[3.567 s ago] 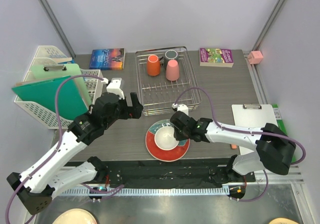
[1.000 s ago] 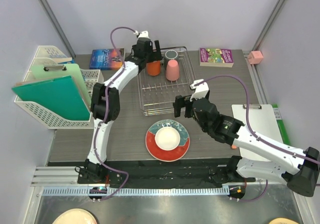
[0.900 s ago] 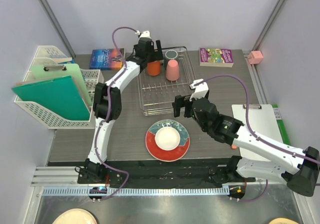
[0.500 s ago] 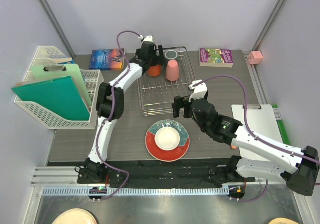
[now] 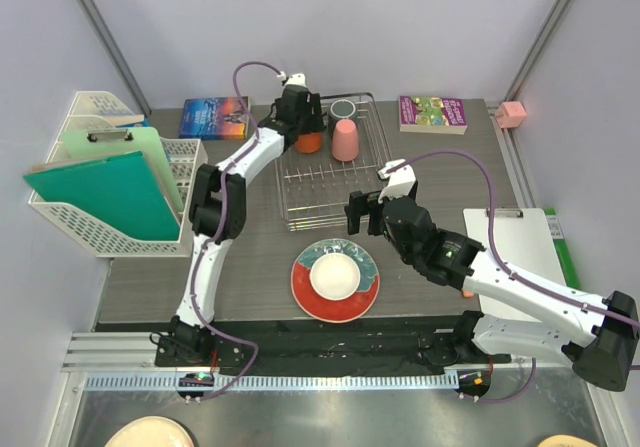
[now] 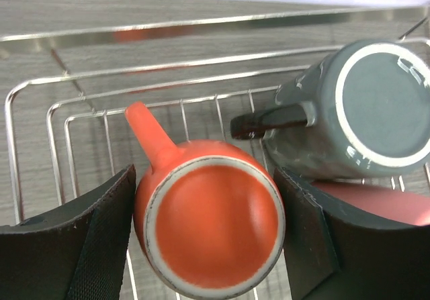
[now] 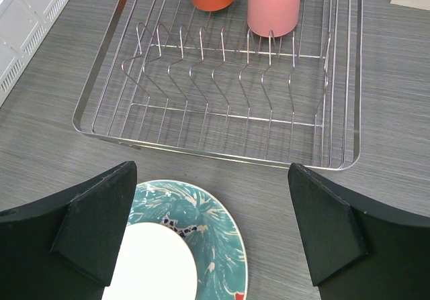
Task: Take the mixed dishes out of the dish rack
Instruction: Pick up the cup from the dish rack.
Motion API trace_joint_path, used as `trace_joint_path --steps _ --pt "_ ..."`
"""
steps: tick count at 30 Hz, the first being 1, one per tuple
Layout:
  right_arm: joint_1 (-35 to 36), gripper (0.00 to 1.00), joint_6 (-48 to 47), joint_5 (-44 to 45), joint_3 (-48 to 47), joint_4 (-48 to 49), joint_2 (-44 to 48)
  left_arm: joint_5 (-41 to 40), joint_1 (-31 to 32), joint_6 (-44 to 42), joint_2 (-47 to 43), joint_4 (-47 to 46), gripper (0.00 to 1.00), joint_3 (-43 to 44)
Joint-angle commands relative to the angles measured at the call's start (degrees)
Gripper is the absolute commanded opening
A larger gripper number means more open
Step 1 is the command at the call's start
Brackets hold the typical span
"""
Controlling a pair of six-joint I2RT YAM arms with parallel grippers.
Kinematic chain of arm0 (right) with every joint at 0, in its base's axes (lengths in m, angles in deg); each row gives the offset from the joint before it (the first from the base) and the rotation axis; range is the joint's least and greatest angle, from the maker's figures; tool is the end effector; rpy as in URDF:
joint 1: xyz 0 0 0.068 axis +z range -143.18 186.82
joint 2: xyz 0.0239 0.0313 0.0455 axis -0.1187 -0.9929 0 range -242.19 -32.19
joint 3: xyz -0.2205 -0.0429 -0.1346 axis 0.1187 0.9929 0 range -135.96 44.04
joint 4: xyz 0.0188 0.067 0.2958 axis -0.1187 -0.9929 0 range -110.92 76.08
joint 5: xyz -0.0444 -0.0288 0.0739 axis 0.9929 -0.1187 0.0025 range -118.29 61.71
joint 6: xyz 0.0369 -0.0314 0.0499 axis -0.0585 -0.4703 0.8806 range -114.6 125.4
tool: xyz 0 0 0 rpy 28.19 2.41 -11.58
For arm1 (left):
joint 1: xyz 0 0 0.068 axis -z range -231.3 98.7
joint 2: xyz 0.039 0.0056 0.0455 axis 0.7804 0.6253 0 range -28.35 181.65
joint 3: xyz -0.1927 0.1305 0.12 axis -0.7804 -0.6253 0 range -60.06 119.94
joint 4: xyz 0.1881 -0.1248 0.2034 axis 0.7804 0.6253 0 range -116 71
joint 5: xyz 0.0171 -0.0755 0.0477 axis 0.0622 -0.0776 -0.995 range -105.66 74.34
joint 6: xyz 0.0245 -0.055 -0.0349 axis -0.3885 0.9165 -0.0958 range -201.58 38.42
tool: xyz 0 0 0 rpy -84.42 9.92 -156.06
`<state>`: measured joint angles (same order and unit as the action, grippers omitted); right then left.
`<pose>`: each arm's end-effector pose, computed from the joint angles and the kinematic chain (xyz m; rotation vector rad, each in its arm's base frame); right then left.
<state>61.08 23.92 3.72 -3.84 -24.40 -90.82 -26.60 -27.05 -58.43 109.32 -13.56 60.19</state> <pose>0.1984 0.2245 0.2900 -0.2235 1.8827 0.3258 0.5640 -0.2422 0.1896 -0.0960 2.0936 -0.3034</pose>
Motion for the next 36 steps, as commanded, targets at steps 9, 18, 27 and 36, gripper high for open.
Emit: trace_joint_path --steps 9,18,27,36 --pt "-0.03 1.00 0.02 2.35 -0.72 2.22 4.13 -1.80 0.18 -3.64 -17.84 -1.81 0.00 -7.56" --pt "-0.29 1.00 0.37 7.62 -2.92 1.43 6.16 3.72 -0.17 2.41 -34.20 -2.42 0.00 -14.32" --pt "-3.54 0.97 6.17 7.64 -3.10 2.39 10.98 31.48 -1.05 25.05 -49.94 -7.76 0.00 -27.32" --pt "-6.62 0.96 9.52 -7.83 4.19 14.95 19.25 47.23 -1.31 53.55 -57.33 -49.16 0.00 -52.21"
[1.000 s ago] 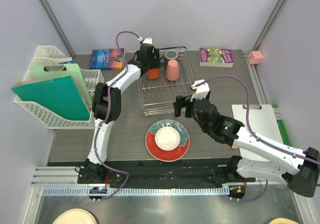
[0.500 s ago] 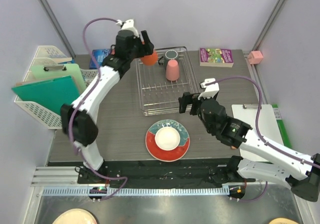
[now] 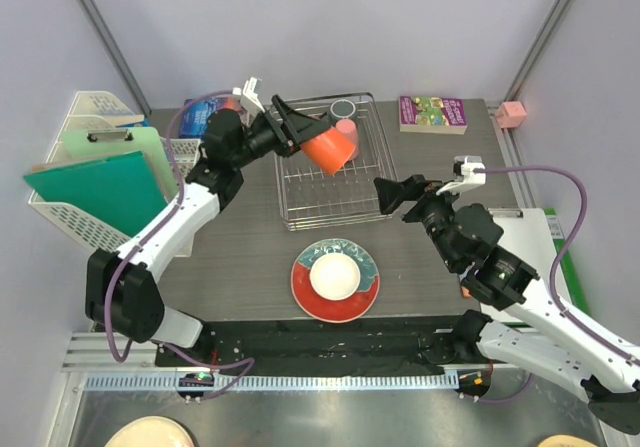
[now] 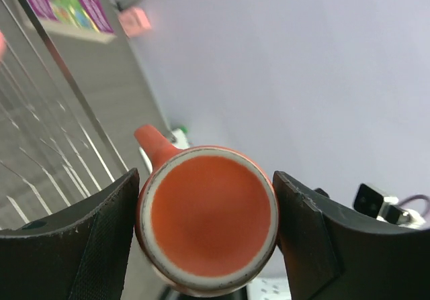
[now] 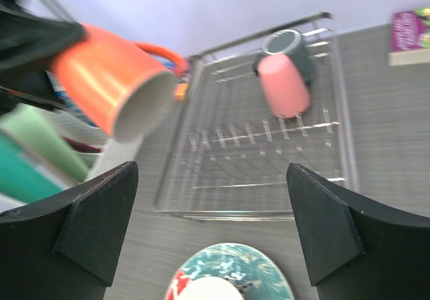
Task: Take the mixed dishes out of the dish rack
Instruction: Pick up the cup from the dish rack.
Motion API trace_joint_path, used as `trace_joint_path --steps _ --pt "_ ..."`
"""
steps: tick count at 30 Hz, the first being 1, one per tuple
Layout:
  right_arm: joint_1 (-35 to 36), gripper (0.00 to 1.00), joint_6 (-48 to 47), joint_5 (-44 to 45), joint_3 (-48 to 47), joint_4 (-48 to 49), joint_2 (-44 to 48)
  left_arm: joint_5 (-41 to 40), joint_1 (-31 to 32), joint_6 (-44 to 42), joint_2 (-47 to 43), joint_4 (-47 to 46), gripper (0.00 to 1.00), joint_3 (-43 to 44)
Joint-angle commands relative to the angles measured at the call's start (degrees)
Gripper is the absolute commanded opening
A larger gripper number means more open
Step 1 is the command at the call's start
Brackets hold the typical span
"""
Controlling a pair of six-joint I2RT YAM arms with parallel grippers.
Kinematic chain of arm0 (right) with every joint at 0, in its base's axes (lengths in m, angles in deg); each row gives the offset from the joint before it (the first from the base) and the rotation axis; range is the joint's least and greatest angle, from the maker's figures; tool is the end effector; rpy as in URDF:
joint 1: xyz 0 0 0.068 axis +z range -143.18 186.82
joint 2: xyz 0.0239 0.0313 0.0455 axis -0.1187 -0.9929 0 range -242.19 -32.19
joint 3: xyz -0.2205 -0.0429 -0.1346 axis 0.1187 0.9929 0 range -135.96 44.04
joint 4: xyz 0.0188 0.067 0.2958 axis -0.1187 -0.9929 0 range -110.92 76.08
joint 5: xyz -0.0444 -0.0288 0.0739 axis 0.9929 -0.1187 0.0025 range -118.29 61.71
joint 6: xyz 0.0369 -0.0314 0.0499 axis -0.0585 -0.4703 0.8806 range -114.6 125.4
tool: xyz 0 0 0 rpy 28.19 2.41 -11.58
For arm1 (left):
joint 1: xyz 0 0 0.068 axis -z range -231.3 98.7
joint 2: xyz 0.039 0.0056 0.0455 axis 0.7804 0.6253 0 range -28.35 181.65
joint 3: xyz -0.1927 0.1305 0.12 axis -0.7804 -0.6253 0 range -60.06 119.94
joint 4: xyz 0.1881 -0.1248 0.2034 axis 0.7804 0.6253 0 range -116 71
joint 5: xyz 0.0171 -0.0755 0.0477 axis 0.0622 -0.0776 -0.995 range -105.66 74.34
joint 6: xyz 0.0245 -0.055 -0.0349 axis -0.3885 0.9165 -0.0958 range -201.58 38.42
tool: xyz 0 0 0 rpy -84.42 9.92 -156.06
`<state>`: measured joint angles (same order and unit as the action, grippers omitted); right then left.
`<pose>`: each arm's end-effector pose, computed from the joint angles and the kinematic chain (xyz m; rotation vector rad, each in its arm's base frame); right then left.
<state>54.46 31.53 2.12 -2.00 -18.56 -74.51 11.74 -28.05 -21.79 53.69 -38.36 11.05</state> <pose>0.1837 0.1590 0.3603 0.1186 1.6108 0.5824 0.3621 -0.1838 0.3708 -0.1302 1.7549 -1.4718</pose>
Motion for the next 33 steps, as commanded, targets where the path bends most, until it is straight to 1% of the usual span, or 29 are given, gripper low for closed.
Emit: trace_joint_path --steps 1,2,3,6,7,8,9,10,13,19,24,30,33 --pt "0.00 0.96 1.47 -8.51 3.14 11.13 4.34 8.99 -0.31 20.77 -1.62 -29.51 0.00 -5.35" --pt "0.00 0.95 1.29 -9.31 3.24 11.58 4.71 8.82 -0.31 22.81 -1.36 -32.52 0.00 -6.41" --pt "-0.09 0.95 0.94 -10.28 3.24 11.76 5.14 8.64 -0.31 25.00 -0.49 -39.86 0.00 -7.64" --pt "-0.09 0.94 1.11 -11.43 4.20 12.64 5.67 7.50 -0.31 34.93 2.76 -50.10 0.00 -10.46" --pt "0.00 0.94 1.38 -11.43 5.08 12.90 6.02 5.67 -0.31 36.87 3.56 -55.87 0.00 -11.08" --pt "0.00 0.93 1.38 -11.34 5.52 13.17 6.20 4.69 -0.22 39.94 4.44 -58.28 0.00 -12.47" --pt "-0.09 0.93 1.55 -11.52 5.96 13.52 6.29 3.81 -0.13 41.01 4.97 -61.78 0.00 -12.92" --pt "0.00 0.93 1.47 -11.52 6.66 14.39 6.29 2.59 0.13 41.54 6.02 -63.12 0.00 -13.45" --pt "0.00 0.91 0.68 -12.57 7.19 16.59 5.68 2.14 1.10 41.64 6.55 -63.93 0.00 -14.16" --pt "-0.09 0.91 -0.90 -12.83 5.36 21.16 1.20 3.45 2.94 41.11 6.47 -63.75 0.01 -13.37" --pt "0.00 0.91 -1.61 -13.89 2.54 23.36 -4.59 3.98 3.30 40.23 5.41 -62.52 0.00 -14.68" --pt "-0.09 0.90 -1.17 -15.38 1.39 29.33 -7.94 4.51 3.56 40.05 4.36 -62.52 0.00 -16.70" --pt "-0.18 0.88 -0.47 -15.03 1.74 31.18 -9.17 4.77 3.56 39.88 4.09 -62.52 0.00 -17.32"
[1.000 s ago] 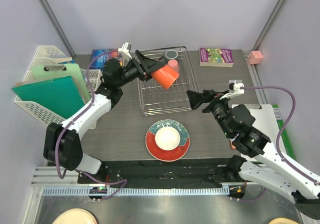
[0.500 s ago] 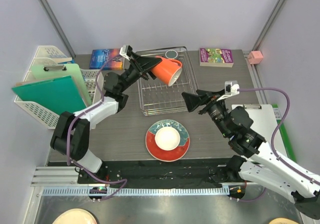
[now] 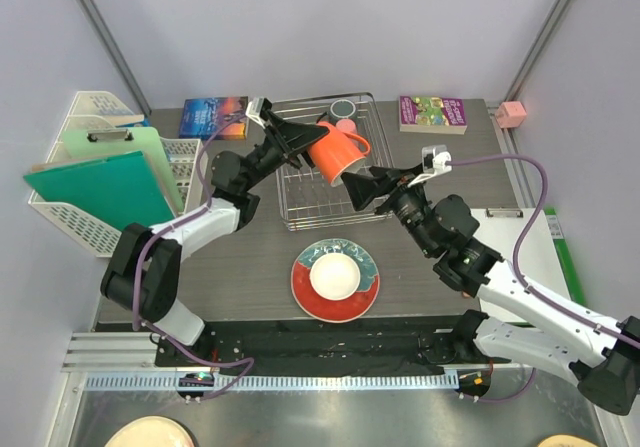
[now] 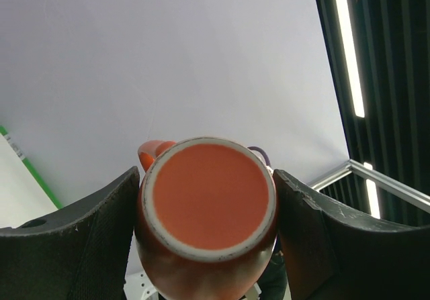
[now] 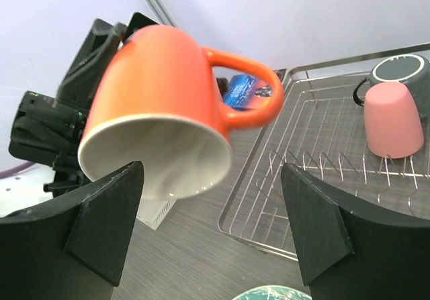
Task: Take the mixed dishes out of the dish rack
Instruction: Pick up the cup from the dish rack.
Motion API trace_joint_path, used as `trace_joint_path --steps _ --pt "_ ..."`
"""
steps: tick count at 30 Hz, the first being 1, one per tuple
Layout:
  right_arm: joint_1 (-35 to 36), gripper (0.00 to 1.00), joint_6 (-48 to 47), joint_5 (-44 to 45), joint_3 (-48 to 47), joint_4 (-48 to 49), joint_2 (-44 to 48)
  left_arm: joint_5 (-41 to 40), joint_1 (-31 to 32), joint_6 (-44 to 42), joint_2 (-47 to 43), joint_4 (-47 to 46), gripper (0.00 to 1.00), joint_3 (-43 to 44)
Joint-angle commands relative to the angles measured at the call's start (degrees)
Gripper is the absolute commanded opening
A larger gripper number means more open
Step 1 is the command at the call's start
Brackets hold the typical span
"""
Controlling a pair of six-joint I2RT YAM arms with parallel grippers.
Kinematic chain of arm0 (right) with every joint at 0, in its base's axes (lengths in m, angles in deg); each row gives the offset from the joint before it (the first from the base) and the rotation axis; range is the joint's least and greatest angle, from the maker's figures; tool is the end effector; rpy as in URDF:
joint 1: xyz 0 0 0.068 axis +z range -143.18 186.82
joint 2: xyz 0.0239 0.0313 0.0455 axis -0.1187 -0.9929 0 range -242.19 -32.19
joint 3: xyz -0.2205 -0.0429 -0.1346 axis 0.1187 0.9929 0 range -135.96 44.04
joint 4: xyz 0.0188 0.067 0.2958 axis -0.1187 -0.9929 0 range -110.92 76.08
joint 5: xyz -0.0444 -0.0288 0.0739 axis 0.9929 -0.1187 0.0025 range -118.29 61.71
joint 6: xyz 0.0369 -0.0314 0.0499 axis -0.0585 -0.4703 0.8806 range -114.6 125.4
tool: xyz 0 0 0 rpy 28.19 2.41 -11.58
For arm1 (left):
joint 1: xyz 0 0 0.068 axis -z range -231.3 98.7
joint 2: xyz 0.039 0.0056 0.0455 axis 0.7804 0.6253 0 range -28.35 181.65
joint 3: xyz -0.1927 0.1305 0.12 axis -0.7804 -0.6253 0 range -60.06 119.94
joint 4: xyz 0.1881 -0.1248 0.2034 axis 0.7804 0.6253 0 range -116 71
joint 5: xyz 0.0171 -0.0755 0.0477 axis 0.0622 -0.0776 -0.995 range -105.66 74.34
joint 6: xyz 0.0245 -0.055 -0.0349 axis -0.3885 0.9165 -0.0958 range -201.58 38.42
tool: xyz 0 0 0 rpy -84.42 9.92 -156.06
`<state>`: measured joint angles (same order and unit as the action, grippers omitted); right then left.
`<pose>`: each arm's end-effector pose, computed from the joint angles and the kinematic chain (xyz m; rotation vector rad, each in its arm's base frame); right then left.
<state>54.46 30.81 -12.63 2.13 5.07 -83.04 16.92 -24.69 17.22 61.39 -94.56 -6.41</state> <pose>0.2017 0.1986 0.3461 -0.0460 1.4574 0.8626 0.3361 -0.2024 0.3093 -0.1985 1.3991 -2.1863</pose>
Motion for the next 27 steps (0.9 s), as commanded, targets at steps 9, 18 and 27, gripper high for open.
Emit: trace_joint_path --steps 9,18,27 --pt "-1.67 0.53 3.51 -1.42 -2.03 12.30 -5.83 -0.59 1.07 0.78 -4.04 -6.42 0.00 -0.47" --pt "-2.90 0.22 3.07 -1.69 -3.61 11.08 -8.21 0.38 2.13 -0.01 -2.90 -6.42 0.01 -1.09" --pt "-2.99 0.01 0.96 1.03 -12.47 -8.38 -6.11 5.91 -0.33 -8.35 -3.07 -0.11 0.69 0.84"
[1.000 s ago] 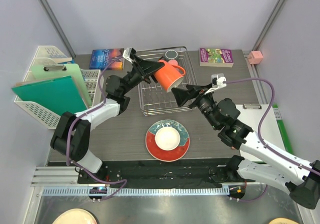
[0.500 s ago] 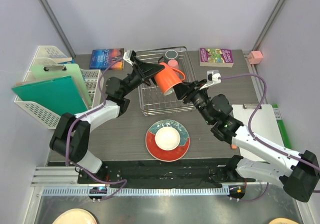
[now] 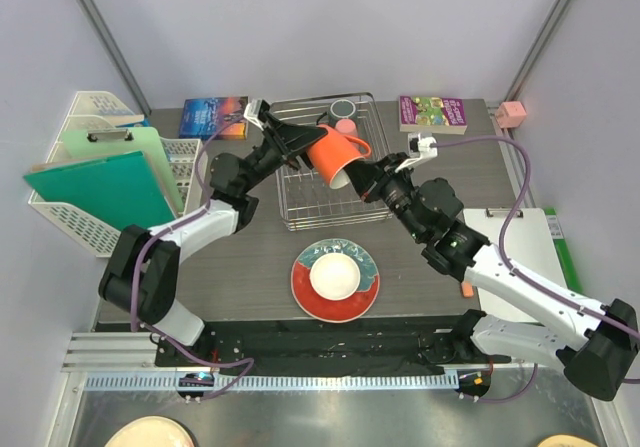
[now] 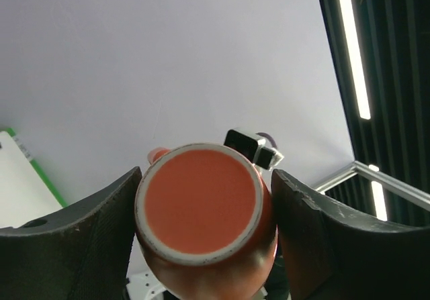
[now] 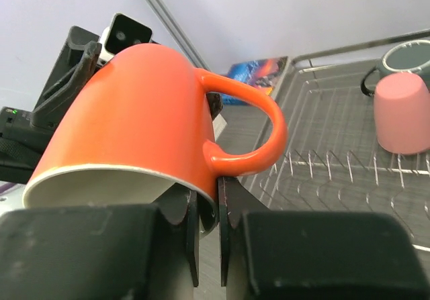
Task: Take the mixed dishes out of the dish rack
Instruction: Pick up the cup from the dish rack.
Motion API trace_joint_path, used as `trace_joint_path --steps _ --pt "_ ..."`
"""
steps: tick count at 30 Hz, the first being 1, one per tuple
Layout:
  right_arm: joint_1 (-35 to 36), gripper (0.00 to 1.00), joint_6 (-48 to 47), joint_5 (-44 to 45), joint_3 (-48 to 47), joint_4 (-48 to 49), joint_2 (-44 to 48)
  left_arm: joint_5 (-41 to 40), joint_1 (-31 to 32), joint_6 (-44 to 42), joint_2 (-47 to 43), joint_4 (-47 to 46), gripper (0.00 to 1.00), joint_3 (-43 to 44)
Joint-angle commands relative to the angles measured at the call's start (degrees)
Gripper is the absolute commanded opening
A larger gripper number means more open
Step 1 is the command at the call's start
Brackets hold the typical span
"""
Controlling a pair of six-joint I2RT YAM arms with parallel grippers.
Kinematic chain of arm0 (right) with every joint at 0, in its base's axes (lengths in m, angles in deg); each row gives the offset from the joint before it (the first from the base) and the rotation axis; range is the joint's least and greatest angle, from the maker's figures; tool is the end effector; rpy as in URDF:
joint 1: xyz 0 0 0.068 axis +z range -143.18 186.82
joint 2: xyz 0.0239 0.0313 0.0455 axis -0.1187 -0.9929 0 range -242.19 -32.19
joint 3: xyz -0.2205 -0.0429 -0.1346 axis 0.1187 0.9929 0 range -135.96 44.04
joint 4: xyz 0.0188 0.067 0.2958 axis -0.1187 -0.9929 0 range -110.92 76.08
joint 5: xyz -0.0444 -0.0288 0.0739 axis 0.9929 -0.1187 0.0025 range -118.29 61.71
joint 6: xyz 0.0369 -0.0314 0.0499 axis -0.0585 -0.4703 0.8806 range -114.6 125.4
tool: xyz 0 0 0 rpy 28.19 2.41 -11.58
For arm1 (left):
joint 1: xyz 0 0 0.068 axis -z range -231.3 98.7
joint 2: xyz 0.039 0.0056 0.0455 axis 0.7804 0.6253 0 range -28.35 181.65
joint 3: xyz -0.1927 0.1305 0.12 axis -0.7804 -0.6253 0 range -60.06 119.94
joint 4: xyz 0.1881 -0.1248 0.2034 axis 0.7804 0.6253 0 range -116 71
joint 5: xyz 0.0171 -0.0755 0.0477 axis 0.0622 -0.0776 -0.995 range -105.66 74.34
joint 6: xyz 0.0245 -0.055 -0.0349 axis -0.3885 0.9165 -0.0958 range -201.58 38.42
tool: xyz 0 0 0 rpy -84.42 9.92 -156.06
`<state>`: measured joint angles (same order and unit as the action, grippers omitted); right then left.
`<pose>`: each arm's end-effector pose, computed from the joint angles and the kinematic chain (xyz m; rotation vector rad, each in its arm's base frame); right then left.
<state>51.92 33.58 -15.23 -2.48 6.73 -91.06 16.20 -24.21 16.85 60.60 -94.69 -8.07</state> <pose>0.2300 0.2128 0.3450 -0.0241 1.4905 0.8842 0.3309 -0.2027 0.3040 -0.2115 1.4048 -2.1821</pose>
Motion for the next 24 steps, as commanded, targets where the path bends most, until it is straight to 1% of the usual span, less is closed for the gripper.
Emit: trace_joint_path --steps 1,2,3,4,5,6,7,8,9,10,11,12,13,14,15,16,17,18,20,21,22,24 --pt "-0.45 0.01 -2.69 4.60 -9.10 -12.88 2.53 7.34 -1.33 -9.65 -3.24 2.48 0.82 3.03" --pt "-0.54 0.01 -2.96 6.00 -10.16 -15.61 3.58 6.99 -2.38 -14.19 -3.78 8.25 0.88 3.38" --pt "-0.54 0.01 -3.13 6.80 -12.26 -20.16 4.28 6.38 -2.92 -16.50 -4.48 11.61 0.95 3.99" --pt "-0.45 0.01 -3.48 7.41 -13.32 -23.08 4.90 4.20 -3.44 -19.22 -5.96 19.39 1.00 4.35" --pt "-0.45 0.01 -3.57 8.03 -14.29 -25.37 6.04 2.53 -4.32 -21.24 -6.59 22.86 1.00 4.61" --pt "-0.45 0.01 -3.66 8.99 -16.21 -29.65 6.57 1.38 -4.85 -25.18 -7.12 25.33 1.00 5.31" --pt "-0.45 0.01 -3.92 9.52 -17.28 -31.70 6.92 0.32 -5.38 -26.61 -7.64 30.05 1.00 5.75" --pt "-0.45 0.01 -3.93 10.31 -19.20 -33.81 7.54 -1.95 -6.34 -27.50 -7.82 32.45 1.00 6.28" --pt "-0.54 0.01 -3.84 11.36 -20.44 -38.26 7.72 -2.67 -6.96 -29.51 -7.74 34.56 1.00 7.50" --pt "-0.45 0.01 -3.75 12.07 -21.84 -40.75 7.46 -3.46 -7.57 -30.05 -7.74 39.63 1.00 8.30" --pt "-0.45 0.01 -3.40 12.51 -25.68 -43.99 7.02 -5.12 -8.71 -30.75 -7.74 42.73 1.00 9.00" --pt "-0.45 0.01 -2.96 13.13 -27.99 -51.42 5.10 -6.27 -9.33 -32.32 -7.82 45.89 1.00 9.53" --pt "-0.45 0.01 -2.09 15.74 -30.10 -55.50 4.21 -7.41 -9.95 -33.38 -8.08 52.53 1.00 10.84" --pt "-0.45 0.01 0.09 17.07 -33.69 -62.41 3.51 -8.73 -10.13 -34.35 -8.78 55.73 1.00 11.29" --pt "-0.45 0.01 1.25 18.30 -35.20 -65.52 2.28 -12.13 -10.13 -36.19 -9.31 58.64 1.00 11.64" --pt "-0.54 0.01 2.91 20.32 -36.35 -68.51 1.84 -13.39 -10.13 -36.82 -9.75 62.67 1.00 11.47" --pt "-0.45 0.01 4.49 20.69 -37.84 -73.07 1.40 -15.05 -10.13 -36.91 -10.89 64.01 1.00 10.95" --pt "-0.54 0.01 6.86 20.34 -38.03 -74.77 1.04 -17.85 -10.13 -36.56 -11.42 65.07 1.00 10.42" --pt "-0.45 0.01 9.51 19.73 -36.72 -77.85 -0.01 -20.33 -10.13 -35.77 -12.65 67.62 1.00 8.49" --pt "-0.54 0.01 12.48 19.38 -35.75 -79.60 -0.19 -21.21 -10.04 -35.68 -13.70 68.50 1.00 8.05" --pt "-0.54 0.01 14.60 19.55 -35.05 -80.84 -0.80 -23.74 -10.04 -35.42 -14.32 72.34 1.00 7.87" --pt "-0.45 0.01 18.73 20.78 -33.11 -83.66 -1.16 -26.57 -10.13 -35.15 -16.07 76.49 1.00 8.04"
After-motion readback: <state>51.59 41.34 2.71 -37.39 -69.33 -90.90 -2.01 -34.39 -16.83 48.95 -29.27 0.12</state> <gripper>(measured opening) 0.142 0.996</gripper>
